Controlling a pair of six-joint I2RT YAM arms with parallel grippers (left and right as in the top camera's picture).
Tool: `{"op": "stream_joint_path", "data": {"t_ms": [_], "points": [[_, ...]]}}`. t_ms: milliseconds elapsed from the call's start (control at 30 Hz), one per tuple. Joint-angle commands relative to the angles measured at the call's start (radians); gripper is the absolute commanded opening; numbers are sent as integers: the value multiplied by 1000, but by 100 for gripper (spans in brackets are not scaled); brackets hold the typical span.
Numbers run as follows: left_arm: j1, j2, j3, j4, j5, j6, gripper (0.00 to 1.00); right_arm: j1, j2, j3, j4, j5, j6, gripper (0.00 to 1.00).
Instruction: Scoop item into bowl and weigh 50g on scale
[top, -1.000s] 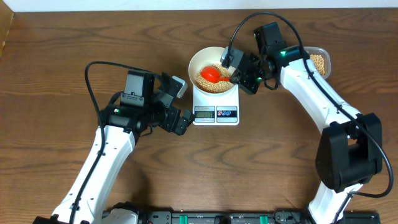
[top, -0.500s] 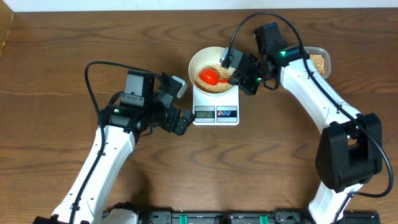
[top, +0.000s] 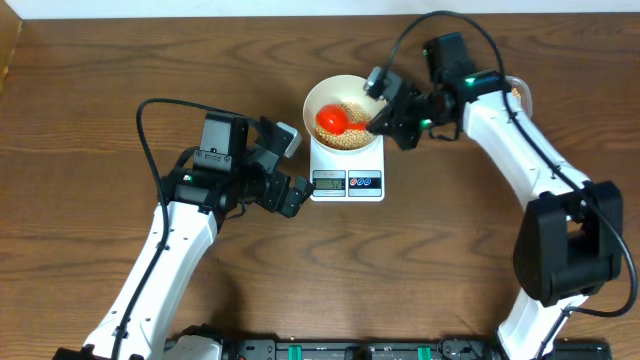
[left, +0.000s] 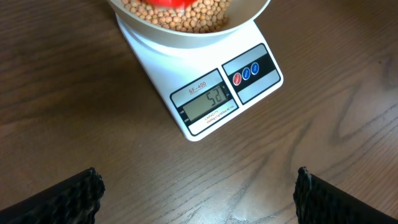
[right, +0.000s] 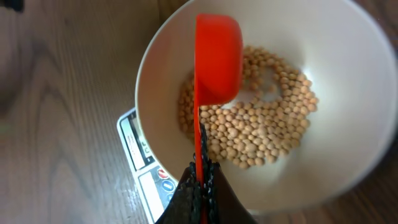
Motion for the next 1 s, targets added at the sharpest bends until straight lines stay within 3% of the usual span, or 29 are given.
{"op": "stream_joint_path", "data": {"t_ms": [0,200,367,667,967], "points": [[0,3,0,-3,-6,6,100,-43,12,11,6,-131,58,1],[0,3,0,-3,-5,6,100,-79,12,11,6,-160,40,1],[0,3,0,-3,-5,6,100,-34,12,11,8,78,-58,1],[0,3,0,-3,-6,6,100,50,12,11,37,303,-113,1],[0,3,0,-3,-5,6,100,70,12,11,19,292,-171,1]]}}
